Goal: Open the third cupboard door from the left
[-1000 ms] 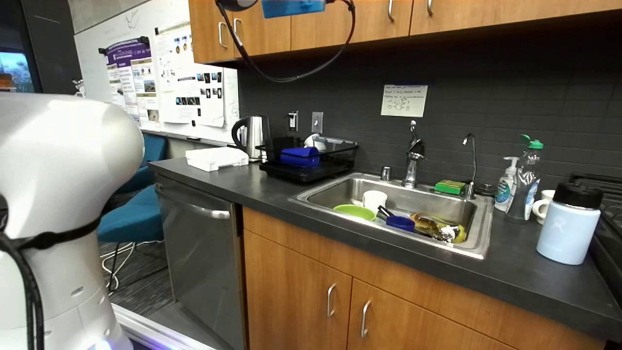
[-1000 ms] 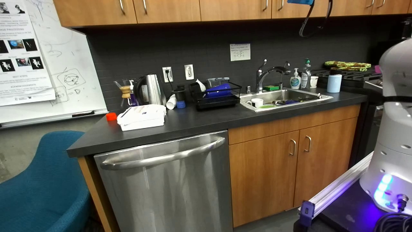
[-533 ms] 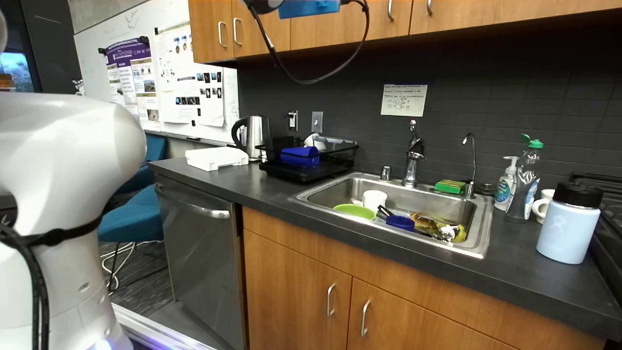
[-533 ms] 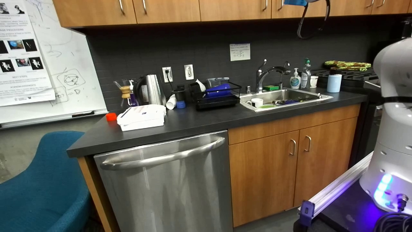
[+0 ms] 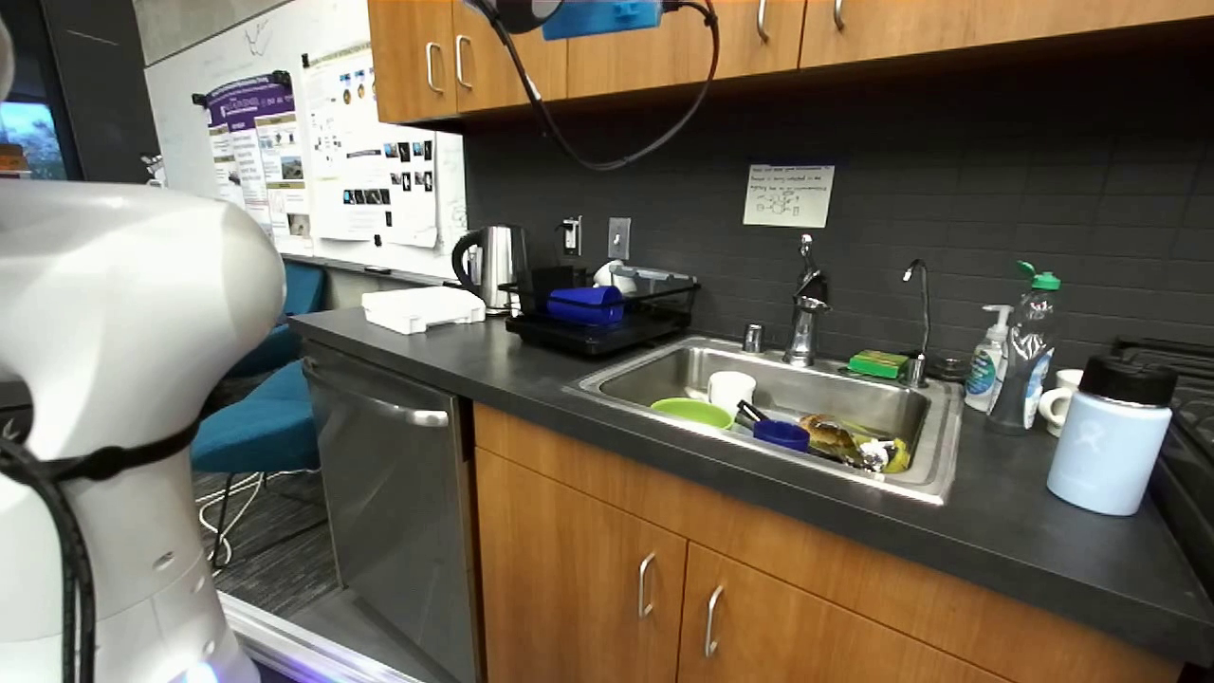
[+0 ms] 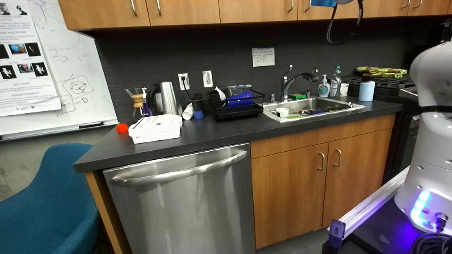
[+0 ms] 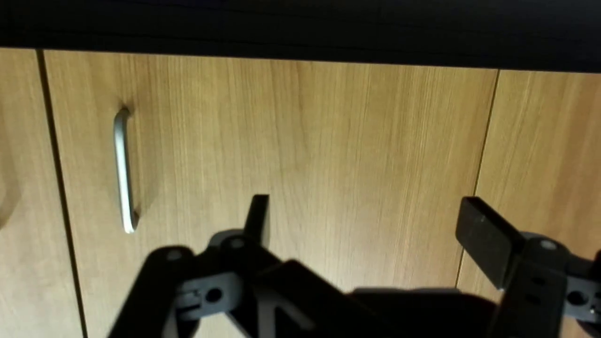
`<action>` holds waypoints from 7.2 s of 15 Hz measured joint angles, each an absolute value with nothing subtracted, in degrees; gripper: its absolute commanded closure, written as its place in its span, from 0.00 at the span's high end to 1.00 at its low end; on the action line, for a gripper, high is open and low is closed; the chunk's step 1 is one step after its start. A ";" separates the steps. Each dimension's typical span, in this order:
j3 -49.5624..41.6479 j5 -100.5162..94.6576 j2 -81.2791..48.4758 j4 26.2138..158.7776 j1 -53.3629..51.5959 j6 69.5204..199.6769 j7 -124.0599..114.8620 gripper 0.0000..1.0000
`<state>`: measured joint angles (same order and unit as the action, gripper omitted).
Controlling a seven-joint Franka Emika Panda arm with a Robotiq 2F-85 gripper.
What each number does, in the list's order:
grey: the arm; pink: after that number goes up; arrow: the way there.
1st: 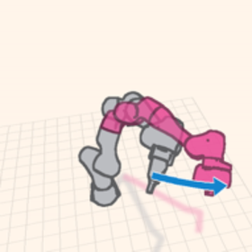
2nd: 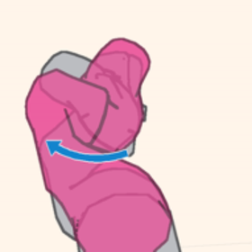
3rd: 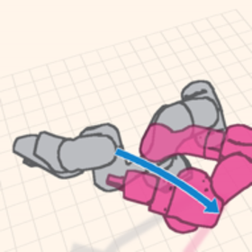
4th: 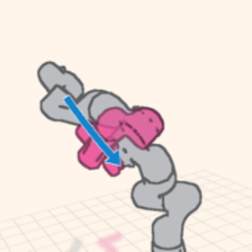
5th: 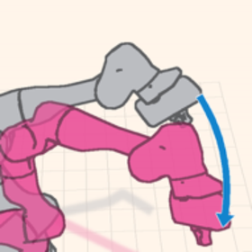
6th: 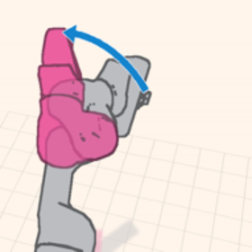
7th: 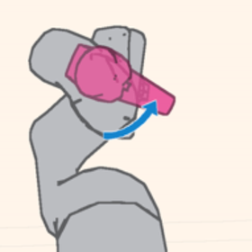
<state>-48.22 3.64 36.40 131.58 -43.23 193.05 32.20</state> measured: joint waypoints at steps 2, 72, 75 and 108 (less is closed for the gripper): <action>-48.87 -0.55 35.50 132.12 -43.16 193.54 27.29 1.00; -109.82 -6.84 25.52 94.23 -97.72 197.77 20.76 0.03; -104.67 -9.25 25.60 96.90 -92.13 197.74 19.45 0.03; -9.75 -11.48 40.53 145.98 3.16 197.76 3.97 0.03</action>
